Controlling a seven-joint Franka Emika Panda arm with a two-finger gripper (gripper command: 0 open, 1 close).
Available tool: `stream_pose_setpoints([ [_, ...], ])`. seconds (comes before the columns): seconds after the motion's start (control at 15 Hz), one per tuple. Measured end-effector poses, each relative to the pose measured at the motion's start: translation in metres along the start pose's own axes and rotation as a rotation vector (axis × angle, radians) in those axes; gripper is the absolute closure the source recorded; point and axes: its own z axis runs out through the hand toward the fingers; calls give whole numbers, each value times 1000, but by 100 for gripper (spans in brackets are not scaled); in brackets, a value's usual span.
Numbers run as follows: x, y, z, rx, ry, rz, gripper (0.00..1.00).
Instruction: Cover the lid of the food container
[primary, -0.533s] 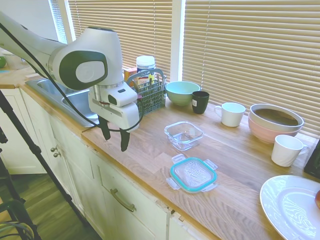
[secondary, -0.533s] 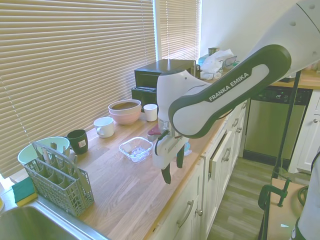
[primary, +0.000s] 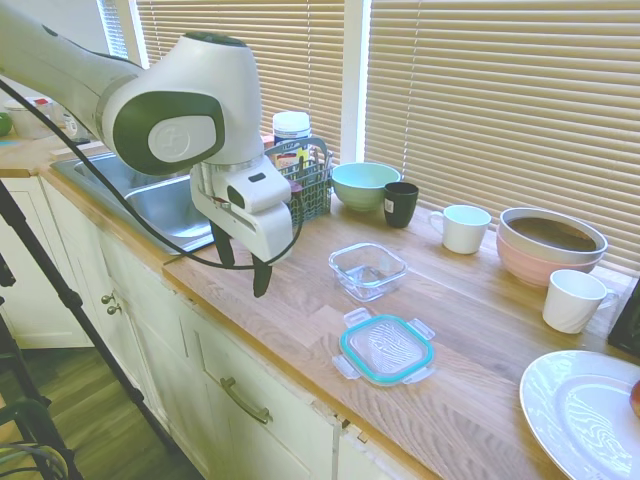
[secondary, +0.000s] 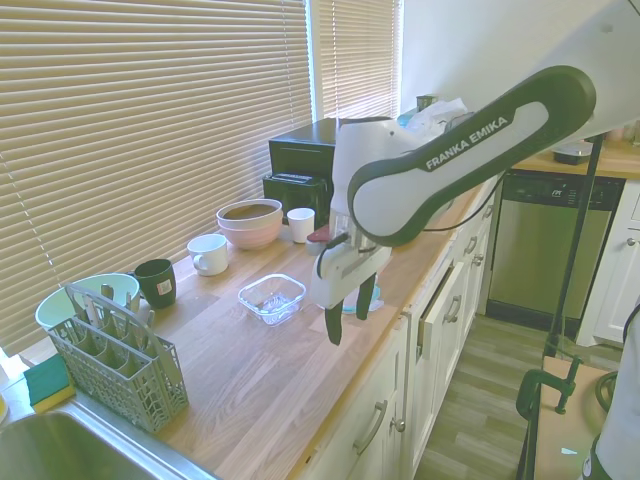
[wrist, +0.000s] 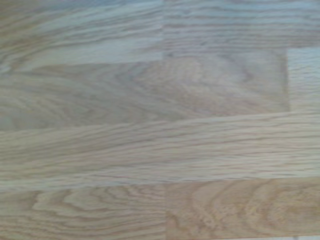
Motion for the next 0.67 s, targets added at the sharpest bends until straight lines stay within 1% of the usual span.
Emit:
stream_pose_setpoints([
  [0.2,34,35,-5,48,-22,46,0],
  [0.4,62,63,-7,100,-41,74,0],
  [0.47,73,69,-8,115,-46,81,0],
  [0.67,115,80,-9,138,-66,92,0],
])
